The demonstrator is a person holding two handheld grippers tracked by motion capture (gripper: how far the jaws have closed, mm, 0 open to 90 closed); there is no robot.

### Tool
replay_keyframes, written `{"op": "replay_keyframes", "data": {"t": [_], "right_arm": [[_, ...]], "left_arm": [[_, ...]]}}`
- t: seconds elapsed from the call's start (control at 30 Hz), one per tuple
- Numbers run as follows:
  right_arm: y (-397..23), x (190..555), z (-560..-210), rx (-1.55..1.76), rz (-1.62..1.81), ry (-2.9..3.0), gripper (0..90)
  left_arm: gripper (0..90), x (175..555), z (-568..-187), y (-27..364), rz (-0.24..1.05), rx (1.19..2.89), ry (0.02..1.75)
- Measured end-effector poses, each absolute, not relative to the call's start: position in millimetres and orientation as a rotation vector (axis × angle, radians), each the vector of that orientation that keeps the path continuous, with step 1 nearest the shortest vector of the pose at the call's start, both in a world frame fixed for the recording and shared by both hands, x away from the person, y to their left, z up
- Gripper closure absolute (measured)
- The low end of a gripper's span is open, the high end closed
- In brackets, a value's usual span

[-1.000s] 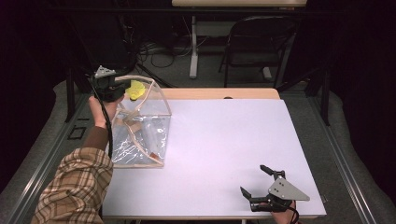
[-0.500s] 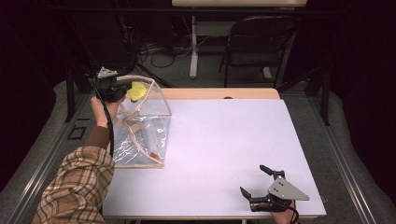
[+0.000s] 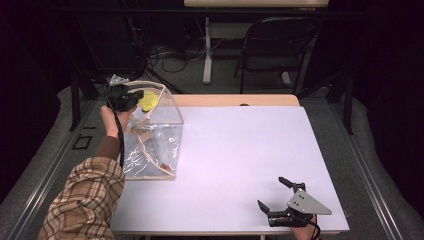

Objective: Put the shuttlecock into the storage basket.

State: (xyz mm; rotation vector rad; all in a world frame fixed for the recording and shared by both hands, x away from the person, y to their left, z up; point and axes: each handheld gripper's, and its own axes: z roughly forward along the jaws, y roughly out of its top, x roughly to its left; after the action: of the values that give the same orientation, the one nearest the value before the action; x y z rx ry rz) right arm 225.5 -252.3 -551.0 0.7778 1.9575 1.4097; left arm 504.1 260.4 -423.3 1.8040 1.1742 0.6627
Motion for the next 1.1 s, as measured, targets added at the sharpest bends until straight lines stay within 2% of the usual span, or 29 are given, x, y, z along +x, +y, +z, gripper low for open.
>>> {"op": "replay_keyframes", "data": {"t": [0.5,0.7,0.93,1.1], "right_arm": [[-252.6,225.6,-551.0,0.776,1.416,1.954,1.9],[-253.2,226.1,-551.4,0.776,1.419,1.952,1.9],[-254.2,226.9,-552.1,0.783,1.418,1.957,1.9],[-253.9,227.2,-552.2,0.780,1.419,1.958,1.9]], "left_arm": [[89.2,507.4,-427.6,263.1,0.652,1.813,1.210],[58.4,505.1,-424.5,267.4,0.621,1.783,1.194],[34.9,499.2,-418.0,272.1,0.566,1.768,1.178],[20.0,491.4,-411.5,270.4,0.577,1.781,1.151]]}}
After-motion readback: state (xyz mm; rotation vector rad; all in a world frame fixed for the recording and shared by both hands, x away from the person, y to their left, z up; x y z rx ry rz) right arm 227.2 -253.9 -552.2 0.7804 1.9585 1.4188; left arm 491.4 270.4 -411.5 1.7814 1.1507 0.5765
